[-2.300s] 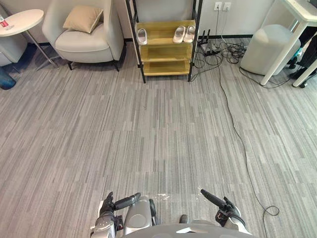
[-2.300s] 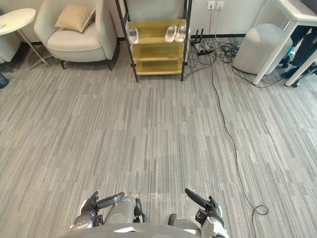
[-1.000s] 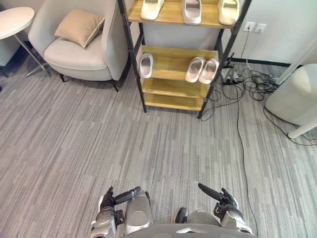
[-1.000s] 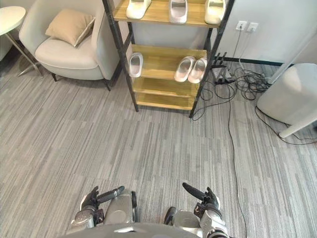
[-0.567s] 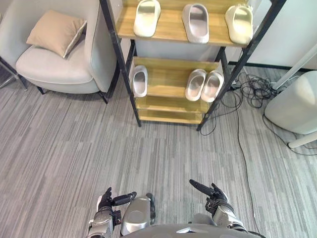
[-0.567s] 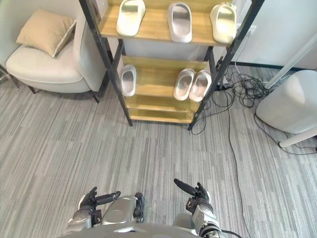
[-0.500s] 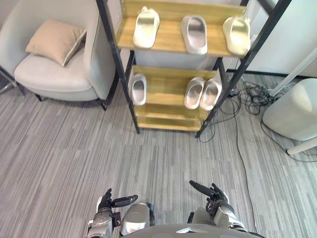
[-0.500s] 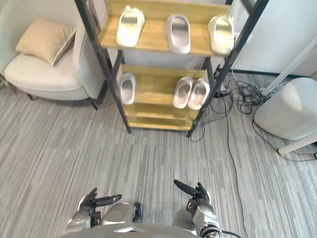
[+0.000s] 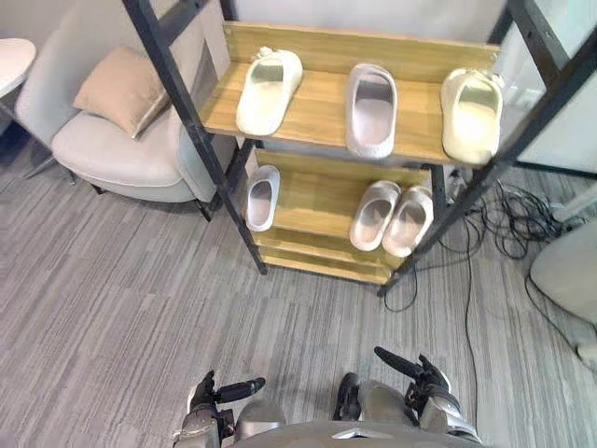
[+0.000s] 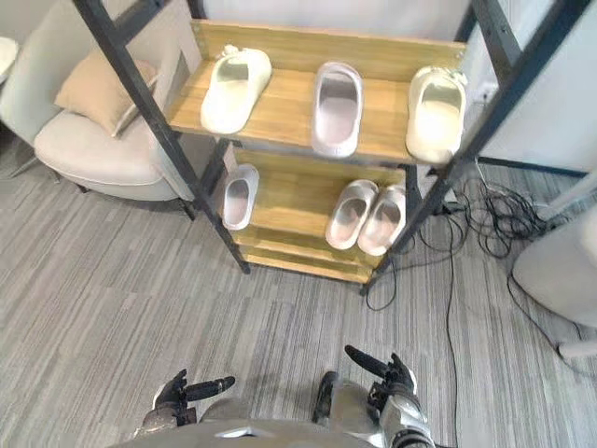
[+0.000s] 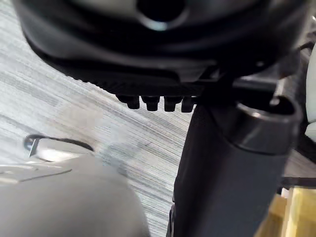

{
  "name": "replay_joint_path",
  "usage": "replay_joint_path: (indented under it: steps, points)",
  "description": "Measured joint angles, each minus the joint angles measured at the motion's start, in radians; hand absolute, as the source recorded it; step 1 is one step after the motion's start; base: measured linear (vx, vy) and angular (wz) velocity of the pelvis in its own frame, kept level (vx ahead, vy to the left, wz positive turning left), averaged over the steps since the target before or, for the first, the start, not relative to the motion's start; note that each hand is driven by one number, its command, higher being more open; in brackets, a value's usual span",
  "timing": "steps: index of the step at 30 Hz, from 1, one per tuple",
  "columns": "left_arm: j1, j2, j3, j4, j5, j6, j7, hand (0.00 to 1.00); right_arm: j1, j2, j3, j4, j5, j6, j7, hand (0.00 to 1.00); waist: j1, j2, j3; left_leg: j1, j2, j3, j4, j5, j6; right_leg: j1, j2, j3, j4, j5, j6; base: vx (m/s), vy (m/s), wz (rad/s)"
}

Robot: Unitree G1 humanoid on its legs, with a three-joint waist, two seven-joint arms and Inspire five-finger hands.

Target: Organize the slippers on the shoe rack

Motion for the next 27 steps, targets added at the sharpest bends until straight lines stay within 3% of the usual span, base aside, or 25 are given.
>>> replay_joint_path:
  steps: [1, 2, 3, 5, 7, 8, 9, 11, 15, 17, 20, 21, 22, 24, 26, 27]
  points:
    - [0.009, 0.000, 0.015, -0.018, -0.001, -0.001, -0.002, 1.00, 0.008, 0.001, 0.001, -0.012, 0.007, 0.000, 0.000, 1.00, 0.004, 0.001, 0.001, -0.055, 0.035, 0.016, 0.137, 0.036, 0.004, 0.044, 0.014, -0.010, -0.027, -0.006, -0.007, 0.21, -0.067, 0.26]
    - [0.017, 0.000, 0.016, -0.028, -0.002, -0.001, -0.003, 1.00, 0.009, 0.003, 0.001, -0.014, 0.007, -0.001, -0.001, 1.00, 0.006, 0.002, 0.001, -0.082, 0.049, 0.031, 0.196, 0.031, 0.005, 0.068, 0.022, -0.012, -0.044, -0.007, -0.008, 0.27, -0.015, 0.10]
    - [0.020, -0.001, 0.016, -0.034, -0.008, -0.004, -0.005, 1.00, 0.008, 0.008, 0.000, -0.014, 0.008, -0.003, -0.001, 1.00, 0.009, 0.000, 0.002, -0.124, 0.065, 0.077, 0.250, -0.012, 0.013, 0.114, 0.027, -0.011, -0.088, -0.001, -0.002, 0.27, 0.030, 0.01]
    - [0.016, 0.006, 0.010, -0.036, -0.014, -0.012, -0.008, 1.00, 0.001, 0.011, 0.000, -0.002, 0.009, -0.002, -0.002, 1.00, 0.016, -0.011, 0.008, -0.162, 0.052, 0.137, 0.157, -0.081, 0.011, 0.165, 0.009, -0.007, -0.134, 0.011, 0.016, 0.32, 0.113, -0.05]
    - [0.010, 0.015, -0.011, -0.040, -0.014, -0.011, -0.009, 1.00, -0.016, 0.014, -0.001, 0.017, 0.009, -0.002, -0.004, 1.00, 0.018, -0.019, 0.014, -0.177, 0.000, 0.144, -0.049, -0.096, 0.009, 0.186, -0.030, 0.003, -0.142, 0.018, 0.029, 0.21, 0.206, -0.13]
    - [0.009, 0.015, -0.030, -0.041, -0.014, -0.011, -0.006, 1.00, -0.020, 0.012, -0.004, 0.025, 0.009, 0.000, -0.005, 1.00, 0.019, -0.015, 0.013, -0.170, -0.033, 0.130, -0.255, -0.012, 0.017, 0.194, -0.050, 0.012, -0.147, 0.020, 0.060, 0.23, 0.283, -0.16]
    - [0.005, 0.012, -0.036, -0.038, -0.013, -0.010, -0.008, 1.00, -0.020, 0.005, -0.006, 0.029, 0.009, -0.001, -0.005, 1.00, 0.025, -0.010, 0.010, -0.160, -0.052, 0.127, -0.315, 0.078, 0.059, 0.205, -0.057, 0.027, -0.161, 0.015, 0.091, 0.30, 0.323, -0.05]
    - [-0.017, 0.043, -0.044, -0.032, -0.011, -0.011, 0.001, 1.00, -0.023, 0.033, 0.017, 0.030, 0.008, 0.002, -0.003, 1.00, 0.028, -0.061, 0.010, -0.143, -0.116, 0.135, -0.351, 0.085, 0.070, 0.222, -0.082, 0.064, -0.229, 0.016, 0.102, 0.25, 0.181, 0.21]
    - [-0.011, 0.049, -0.063, -0.023, -0.012, -0.003, 0.002, 1.00, -0.031, 0.045, 0.032, 0.032, 0.007, 0.002, 0.001, 1.00, 0.035, -0.063, 0.014, -0.137, -0.131, 0.134, -0.271, 0.037, 0.100, 0.270, -0.091, 0.092, -0.248, 0.033, 0.112, 0.13, 0.100, 0.03]
    - [-0.011, 0.052, -0.063, -0.006, -0.013, -0.002, 0.001, 1.00, -0.042, 0.049, 0.032, 0.032, 0.005, 0.002, 0.006, 1.00, 0.038, -0.055, 0.014, -0.109, -0.125, 0.137, -0.275, 0.002, 0.102, 0.246, -0.094, 0.118, -0.180, 0.027, 0.120, 0.04, 0.082, -0.37]
    - [-0.008, 0.051, -0.067, 0.010, -0.013, 0.002, -0.002, 1.00, -0.047, 0.042, 0.035, 0.032, -0.015, 0.006, 0.006, 1.00, 0.049, -0.056, 0.015, -0.037, -0.127, 0.187, -0.358, -0.005, 0.102, 0.127, -0.131, 0.168, 0.050, 0.011, 0.142, 0.01, 0.096, -0.65]
    - [0.002, 0.055, -0.075, 0.010, -0.012, 0.002, -0.002, 1.00, -0.047, 0.039, 0.044, 0.030, -0.016, 0.006, 0.005, 1.00, 0.048, -0.066, 0.014, -0.001, -0.140, 0.205, -0.396, 0.011, 0.119, 0.080, -0.163, 0.161, 0.151, 0.011, 0.142, 0.03, 0.076, -0.50]
    - [0.016, 0.070, -0.096, 0.010, -0.012, 0.001, -0.001, 1.00, -0.040, 0.035, 0.048, 0.030, -0.027, 0.005, 0.005, 1.00, 0.023, -0.075, 0.007, 0.034, -0.160, 0.214, -0.440, 0.027, 0.127, 0.057, -0.201, 0.134, 0.220, -0.004, 0.129, 0.04, 0.036, -0.31]
    - [0.021, 0.080, -0.107, 0.011, -0.011, -0.001, 0.001, 1.00, -0.037, 0.032, 0.067, 0.039, -0.035, 0.007, 0.005, 1.00, 0.021, -0.087, -0.001, 0.049, -0.167, 0.223, -0.470, 0.039, 0.128, 0.056, -0.199, 0.119, 0.188, -0.030, 0.101, 0.06, -0.016, -0.10]
    - [0.013, 0.090, -0.117, 0.017, -0.004, -0.001, 0.000, 1.00, -0.041, 0.034, 0.074, 0.044, -0.035, 0.007, 0.006, 1.00, 0.015, -0.098, -0.005, 0.032, -0.177, 0.202, -0.470, 0.055, 0.123, 0.049, -0.146, 0.134, 0.025, -0.014, 0.093, 0.06, -0.081, 0.16]
    - [0.010, 0.095, -0.118, 0.023, -0.001, 0.001, -0.002, 1.00, -0.038, 0.028, 0.071, 0.057, -0.034, 0.008, 0.004, 1.00, 0.011, -0.100, -0.010, 0.026, -0.191, 0.171, -0.469, 0.056, 0.120, 0.074, -0.144, 0.121, -0.023, -0.022, 0.104, 0.06, -0.128, 0.34]
